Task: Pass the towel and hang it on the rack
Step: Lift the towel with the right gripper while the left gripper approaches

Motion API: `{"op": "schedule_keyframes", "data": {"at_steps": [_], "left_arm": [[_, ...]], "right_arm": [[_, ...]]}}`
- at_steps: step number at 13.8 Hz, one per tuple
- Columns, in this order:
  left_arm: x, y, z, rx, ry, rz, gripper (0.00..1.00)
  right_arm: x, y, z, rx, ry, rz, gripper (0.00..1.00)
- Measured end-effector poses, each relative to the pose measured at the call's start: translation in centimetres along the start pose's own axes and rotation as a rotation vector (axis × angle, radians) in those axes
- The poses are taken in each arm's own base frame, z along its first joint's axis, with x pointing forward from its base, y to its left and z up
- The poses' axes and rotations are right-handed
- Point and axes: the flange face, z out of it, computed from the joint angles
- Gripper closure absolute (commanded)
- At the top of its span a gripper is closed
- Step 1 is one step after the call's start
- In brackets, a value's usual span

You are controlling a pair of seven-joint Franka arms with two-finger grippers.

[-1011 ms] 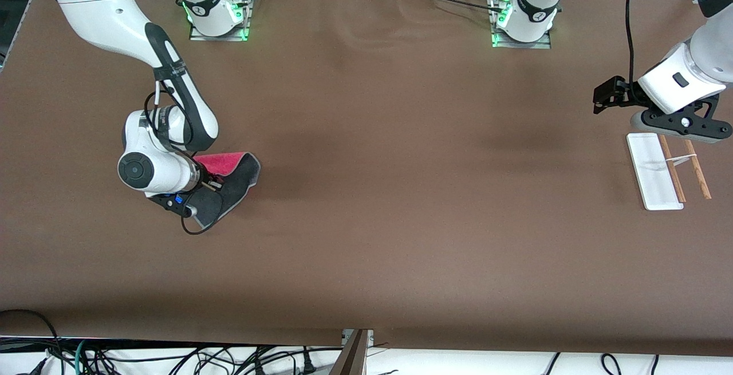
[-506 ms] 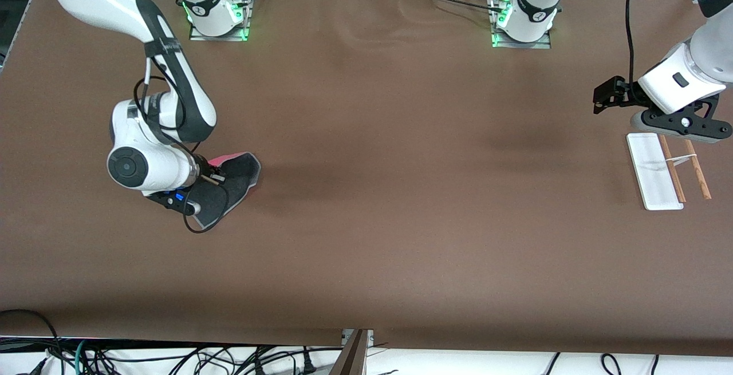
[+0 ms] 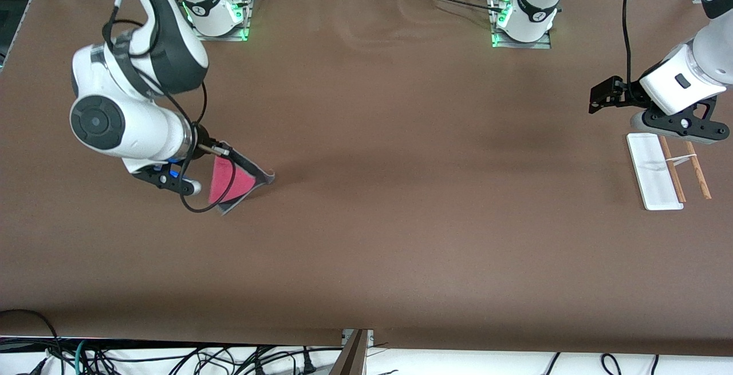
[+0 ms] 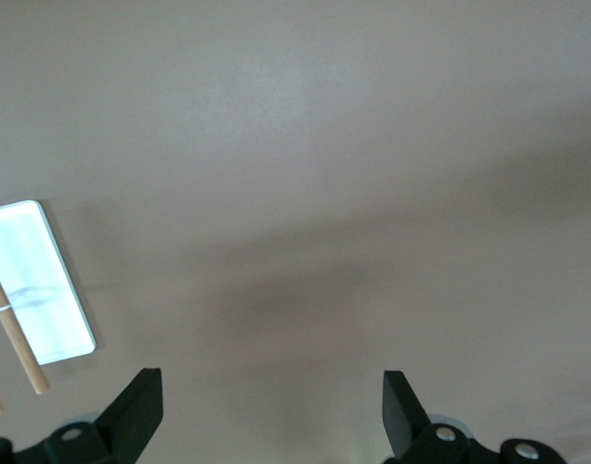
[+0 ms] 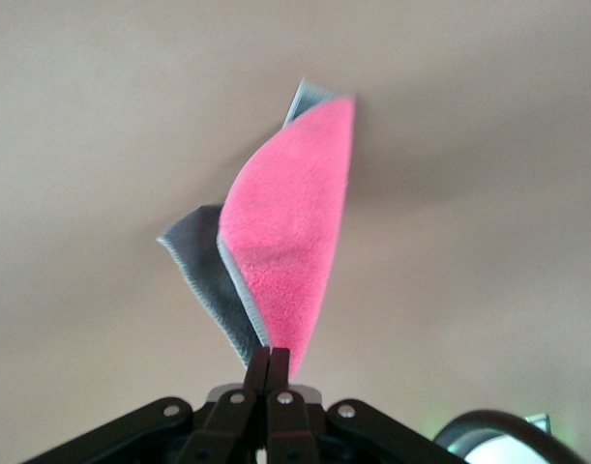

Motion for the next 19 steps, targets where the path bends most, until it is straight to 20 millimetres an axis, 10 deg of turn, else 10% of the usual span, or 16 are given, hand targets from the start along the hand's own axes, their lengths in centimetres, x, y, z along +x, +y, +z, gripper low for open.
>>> {"op": "schedule_keyframes", "data": {"at_steps": [7,14,19], "left_arm": [[2.5,0.5,5.5,-0.158,-0.096,0.032,0.0],[6.4,3.4,15.0,-0.454,-0.147,0.437,0.0],[7.8,5.8,16.6,-0.632,0.03,0.725,0.0]], "right_arm": [[-11.0,-9.6,-7.1,0.163,-0.072,-0.109,1.0],[-16.4,-16.7,-8.9,0.403,-0.241,0.022,1.0],[-21.3,-21.7,-8.7,0.488,-0.301,0.141,1.0]]}}
